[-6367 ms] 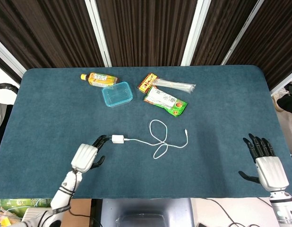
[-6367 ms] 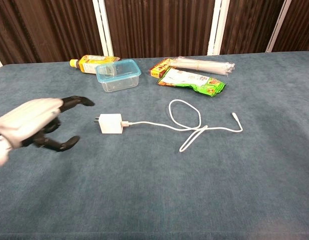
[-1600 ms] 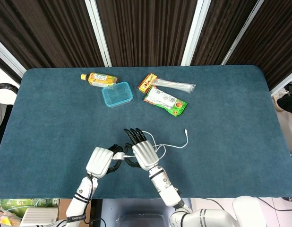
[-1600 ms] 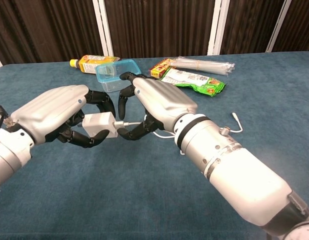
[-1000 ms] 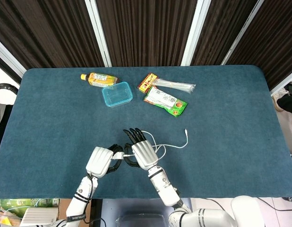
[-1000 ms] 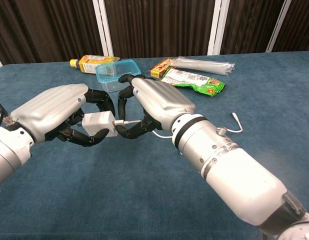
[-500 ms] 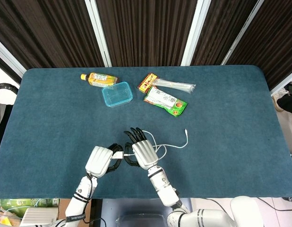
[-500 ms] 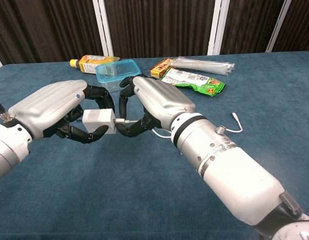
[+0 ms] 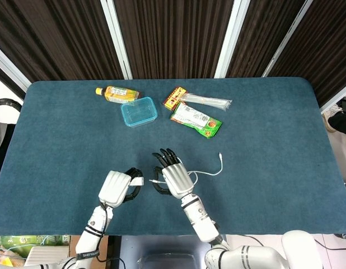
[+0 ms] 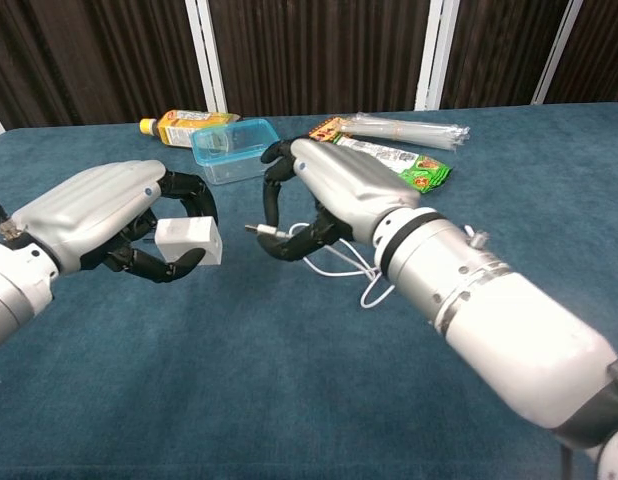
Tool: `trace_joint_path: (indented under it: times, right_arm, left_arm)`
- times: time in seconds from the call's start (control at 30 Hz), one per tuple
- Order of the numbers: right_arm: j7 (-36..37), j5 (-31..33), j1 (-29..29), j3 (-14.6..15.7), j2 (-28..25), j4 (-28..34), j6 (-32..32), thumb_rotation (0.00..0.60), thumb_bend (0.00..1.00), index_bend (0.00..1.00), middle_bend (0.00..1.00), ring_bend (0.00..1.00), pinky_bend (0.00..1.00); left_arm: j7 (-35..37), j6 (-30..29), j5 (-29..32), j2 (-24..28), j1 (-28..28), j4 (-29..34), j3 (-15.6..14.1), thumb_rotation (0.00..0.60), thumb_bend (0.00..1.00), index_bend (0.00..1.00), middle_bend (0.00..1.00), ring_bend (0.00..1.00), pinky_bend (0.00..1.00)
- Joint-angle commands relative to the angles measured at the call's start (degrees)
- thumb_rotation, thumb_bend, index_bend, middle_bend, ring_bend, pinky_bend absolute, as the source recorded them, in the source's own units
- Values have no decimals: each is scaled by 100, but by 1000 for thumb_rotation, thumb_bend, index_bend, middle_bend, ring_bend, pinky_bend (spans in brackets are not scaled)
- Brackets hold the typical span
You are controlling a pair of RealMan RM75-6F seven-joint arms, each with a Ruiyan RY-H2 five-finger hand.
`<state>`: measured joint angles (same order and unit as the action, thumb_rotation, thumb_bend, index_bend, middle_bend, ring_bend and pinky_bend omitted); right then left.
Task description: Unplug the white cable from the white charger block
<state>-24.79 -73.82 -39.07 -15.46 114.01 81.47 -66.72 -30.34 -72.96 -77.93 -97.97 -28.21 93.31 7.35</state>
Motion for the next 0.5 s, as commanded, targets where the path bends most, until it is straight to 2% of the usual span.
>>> trace_joint_path:
  times: [0.03,0.17,0.27,0.37,0.5]
  right_arm:
    - [16,-6,75,1,-259,170,-22,600,714,879,237,6,0]
    - [37,11,109,7,-412,234,-9,600,715,883,240,6,0]
    - [29,129,255,64,-925,82,79,600,715,885,241,8,0]
    - [147,321,317,104,-1126,-171,258,600,715,885,243,8,0]
    - [274,592,334,191,-1146,-820,572,600,715,857,246,8,0]
  left_arm:
    - [30,29,50,28,-16,-81,43,600,588,740,783,1000,1000]
    - [64,40,54,46,-29,-133,61,600,585,741,784,1000,1000]
    - [248,283,267,35,-77,-580,91,600,572,740,784,1000,1000]
    - [455,458,378,-69,-119,-1012,91,600,557,735,780,1000,1000]
    - [780,644,423,-256,-177,-1639,74,600,541,723,750,1000,1000]
